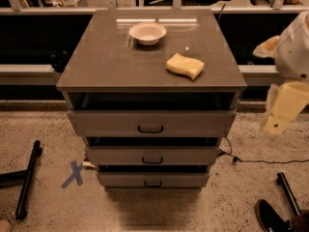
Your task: Open top drawer
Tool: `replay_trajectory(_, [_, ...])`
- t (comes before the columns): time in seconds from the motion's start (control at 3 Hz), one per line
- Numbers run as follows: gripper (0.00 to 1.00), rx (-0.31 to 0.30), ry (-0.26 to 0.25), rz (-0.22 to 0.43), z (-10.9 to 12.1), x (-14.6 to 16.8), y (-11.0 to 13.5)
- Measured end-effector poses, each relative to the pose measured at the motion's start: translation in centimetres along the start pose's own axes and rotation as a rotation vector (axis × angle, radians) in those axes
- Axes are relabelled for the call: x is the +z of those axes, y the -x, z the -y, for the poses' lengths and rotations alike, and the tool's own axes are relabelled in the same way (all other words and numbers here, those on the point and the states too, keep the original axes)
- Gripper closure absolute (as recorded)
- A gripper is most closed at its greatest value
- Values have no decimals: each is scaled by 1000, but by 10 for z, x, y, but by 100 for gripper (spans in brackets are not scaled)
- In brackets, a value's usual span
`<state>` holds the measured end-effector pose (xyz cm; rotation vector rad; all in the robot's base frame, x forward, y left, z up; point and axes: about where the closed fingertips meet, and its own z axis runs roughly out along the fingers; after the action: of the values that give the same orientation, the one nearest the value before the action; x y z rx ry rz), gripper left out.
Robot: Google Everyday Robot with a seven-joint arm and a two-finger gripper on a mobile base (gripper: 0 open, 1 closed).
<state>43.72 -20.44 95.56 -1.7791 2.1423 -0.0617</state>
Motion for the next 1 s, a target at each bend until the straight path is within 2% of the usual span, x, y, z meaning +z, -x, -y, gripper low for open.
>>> replay_trajectory(0.33, [0, -76, 78, 75, -17, 59, 1])
replay_trajectory(0.67, [0, -100, 148, 174, -33, 116, 13])
replay_trajectory(1.0, [0, -103, 156, 187, -35, 124, 15])
